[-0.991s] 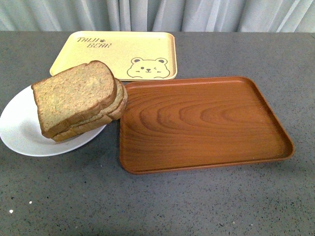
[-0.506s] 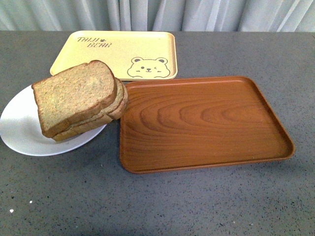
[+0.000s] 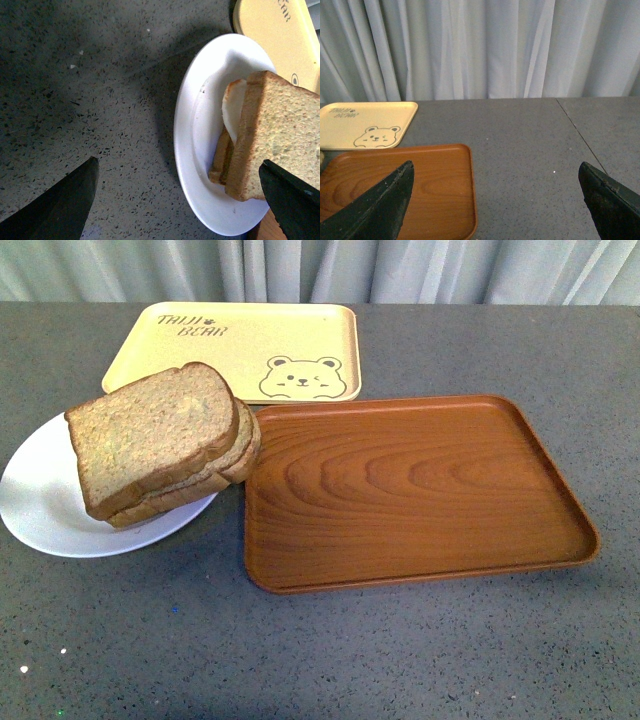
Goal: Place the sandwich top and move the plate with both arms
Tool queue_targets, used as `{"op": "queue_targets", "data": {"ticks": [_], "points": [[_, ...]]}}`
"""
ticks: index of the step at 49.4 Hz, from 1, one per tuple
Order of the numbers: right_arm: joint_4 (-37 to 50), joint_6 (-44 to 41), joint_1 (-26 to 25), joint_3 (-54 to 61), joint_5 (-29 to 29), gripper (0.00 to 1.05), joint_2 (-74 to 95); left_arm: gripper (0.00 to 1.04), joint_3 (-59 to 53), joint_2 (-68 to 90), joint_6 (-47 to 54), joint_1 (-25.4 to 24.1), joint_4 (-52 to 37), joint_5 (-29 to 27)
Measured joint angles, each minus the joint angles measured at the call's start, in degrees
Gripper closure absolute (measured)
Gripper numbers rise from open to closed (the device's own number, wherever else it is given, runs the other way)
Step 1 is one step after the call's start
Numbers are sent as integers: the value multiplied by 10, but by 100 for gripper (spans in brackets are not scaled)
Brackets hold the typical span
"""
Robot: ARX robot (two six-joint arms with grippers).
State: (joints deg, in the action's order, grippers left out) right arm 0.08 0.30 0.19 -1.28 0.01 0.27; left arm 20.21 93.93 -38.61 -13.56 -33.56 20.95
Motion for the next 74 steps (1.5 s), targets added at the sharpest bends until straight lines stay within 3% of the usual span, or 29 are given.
{"op": "queue_targets", "data": {"ticks": [25,37,59,74], "points": [[0,0,0,0,0,9,0,9,53,165,-129,24,-120,-14],[0,0,0,0,0,9,0,9,57,186,-168,63,-153,-17],[0,0,0,0,0,9,0,10,48,193,-198,92,-183,-12],[0,0,0,0,0,9,0,59,31,206,-224,98,-204,-4]]}}
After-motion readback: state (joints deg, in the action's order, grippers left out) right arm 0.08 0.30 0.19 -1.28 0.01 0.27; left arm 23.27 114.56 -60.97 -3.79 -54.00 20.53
